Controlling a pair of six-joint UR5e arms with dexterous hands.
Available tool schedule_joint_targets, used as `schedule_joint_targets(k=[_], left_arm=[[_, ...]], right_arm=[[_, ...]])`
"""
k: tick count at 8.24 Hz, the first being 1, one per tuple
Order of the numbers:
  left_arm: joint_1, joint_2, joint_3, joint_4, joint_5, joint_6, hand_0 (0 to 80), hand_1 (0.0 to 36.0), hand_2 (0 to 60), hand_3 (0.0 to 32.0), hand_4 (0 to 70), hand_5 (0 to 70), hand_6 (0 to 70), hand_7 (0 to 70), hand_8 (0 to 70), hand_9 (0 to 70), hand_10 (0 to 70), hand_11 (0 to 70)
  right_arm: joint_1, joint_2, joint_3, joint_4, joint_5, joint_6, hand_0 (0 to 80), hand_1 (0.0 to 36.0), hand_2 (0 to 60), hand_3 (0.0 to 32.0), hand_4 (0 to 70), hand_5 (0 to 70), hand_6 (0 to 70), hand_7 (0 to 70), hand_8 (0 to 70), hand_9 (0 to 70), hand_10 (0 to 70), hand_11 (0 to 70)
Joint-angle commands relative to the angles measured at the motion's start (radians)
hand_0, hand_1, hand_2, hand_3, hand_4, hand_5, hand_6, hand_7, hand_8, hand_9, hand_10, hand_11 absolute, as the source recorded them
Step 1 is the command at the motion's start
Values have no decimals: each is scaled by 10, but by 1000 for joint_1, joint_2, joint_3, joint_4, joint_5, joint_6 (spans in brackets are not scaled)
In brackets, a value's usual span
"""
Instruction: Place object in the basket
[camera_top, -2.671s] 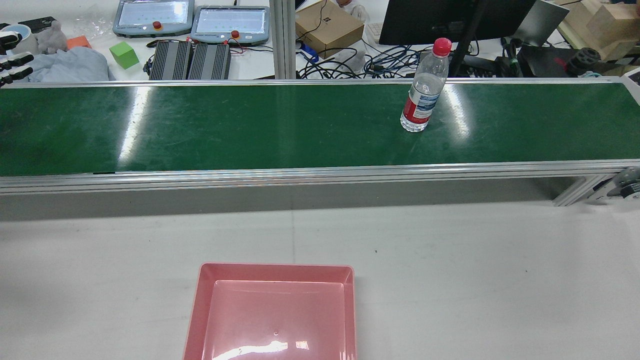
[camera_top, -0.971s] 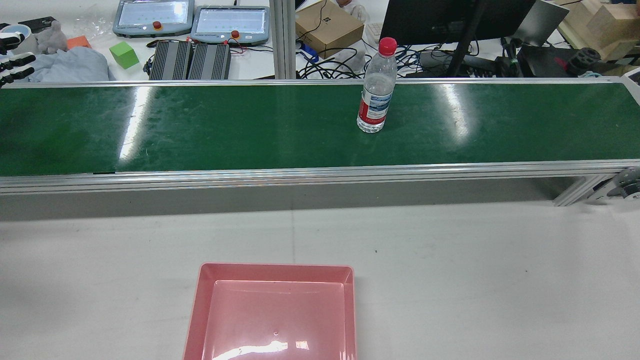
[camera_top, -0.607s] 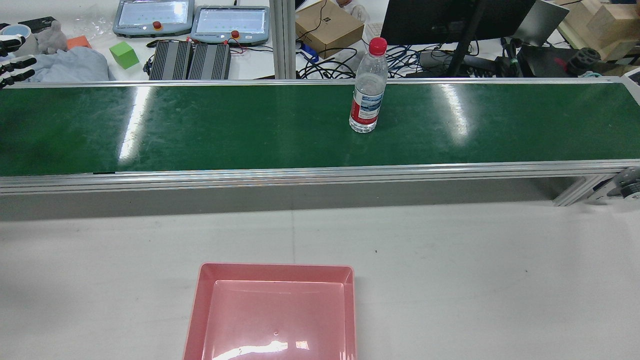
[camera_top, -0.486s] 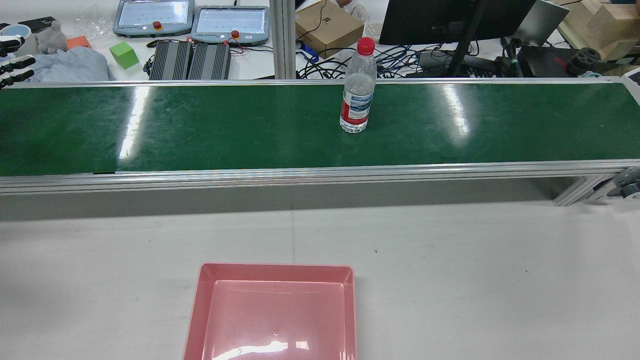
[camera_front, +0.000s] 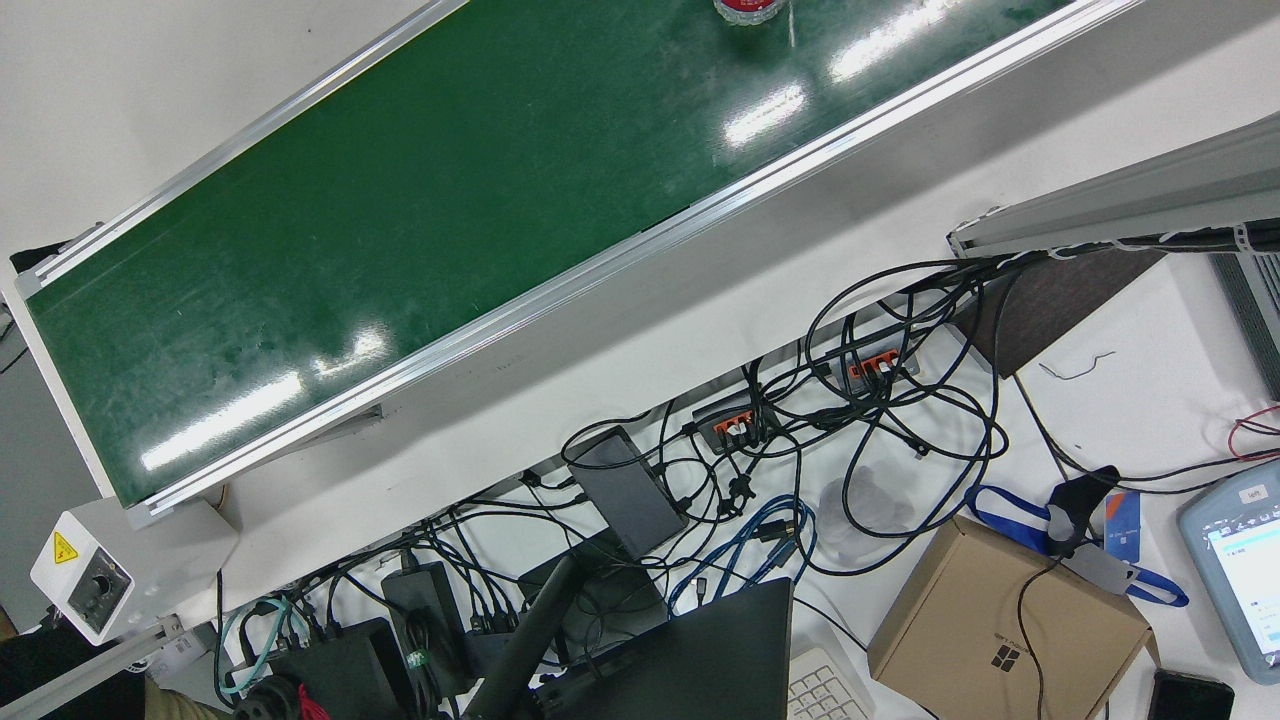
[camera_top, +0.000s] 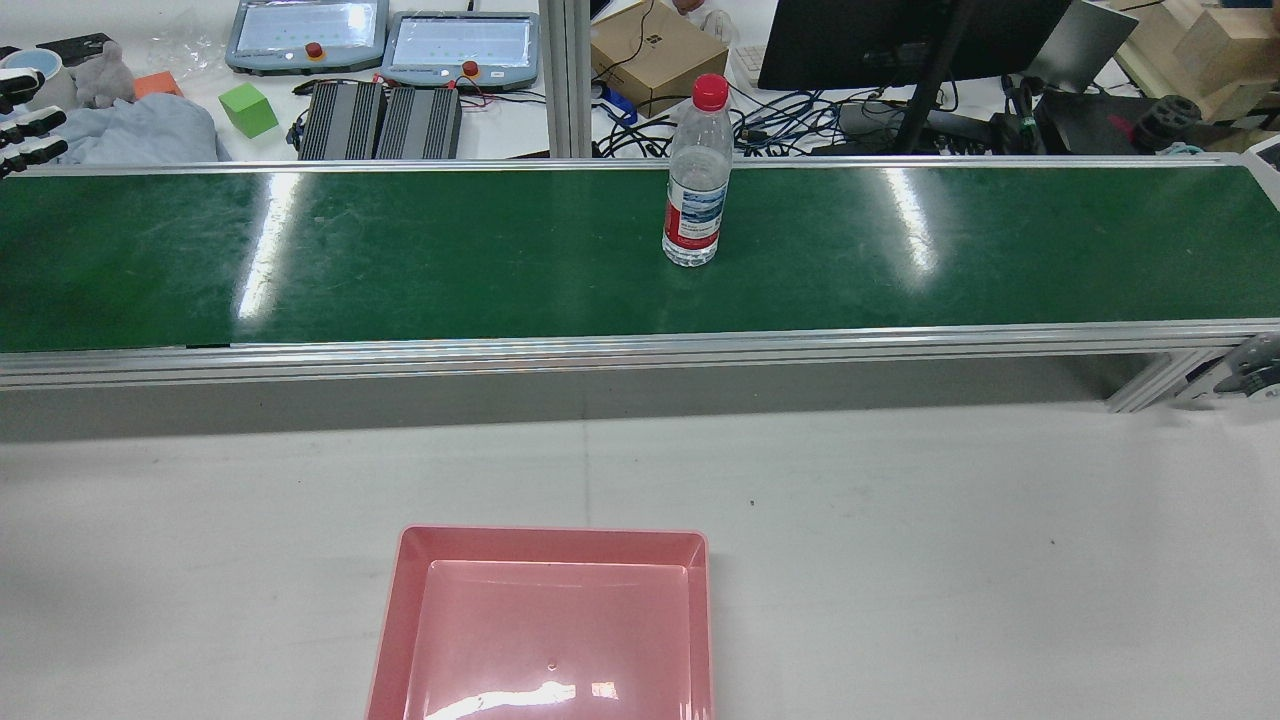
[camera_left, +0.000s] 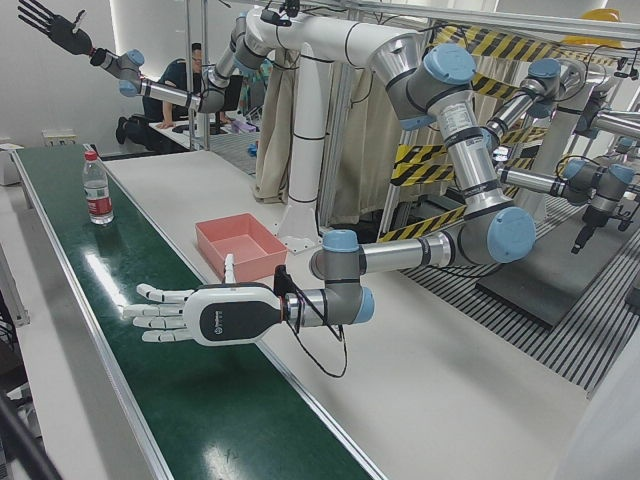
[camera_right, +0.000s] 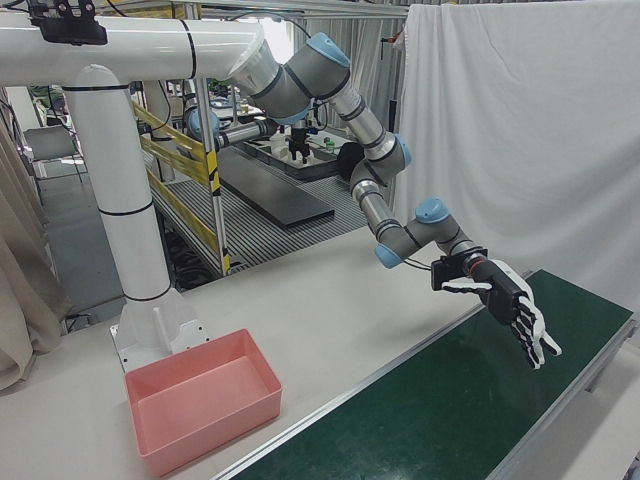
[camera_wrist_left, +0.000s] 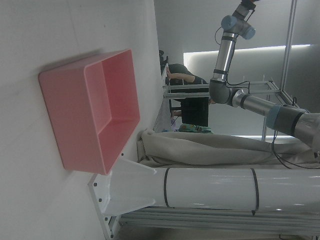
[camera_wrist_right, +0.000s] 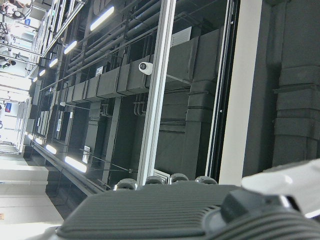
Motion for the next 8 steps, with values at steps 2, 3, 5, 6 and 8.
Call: schedule_joint_targets(k=[2,3,5,6,8], left_arm=[[-27,0,-2,1,0,-7,586,68,0,74,11,254,57,34,76,96,74,125],[-26,0,-2,1,0,-4,582,65,0,70,25,256,60,37,84,102,77,128],[-21,2,-1,1,0,-1,578,62,0,62,56,259,70,42,104,116,81,132],[-21,2,-1,1,0,-1,575,61,0,62,53,263,70,42,106,118,79,129],[-24,-6,-22,7,0,-12,576,60,0,62,55,259,72,41,100,113,90,145]], right_arm=[[0,0,0,-1,0,0,0,0,0,0,0,0,0,0,0,0,0,0],[0,0,0,1,0,0,0,0,0,0,0,0,0,0,0,0,0,0],[0,0,0,1,0,0,0,0,0,0,0,0,0,0,0,0,0,0],[0,0,0,-1,0,0,0,0,0,0,0,0,0,0,0,0,0,0],[0,0,0,1,0,0,0,0,0,0,0,0,0,0,0,0,0,0]])
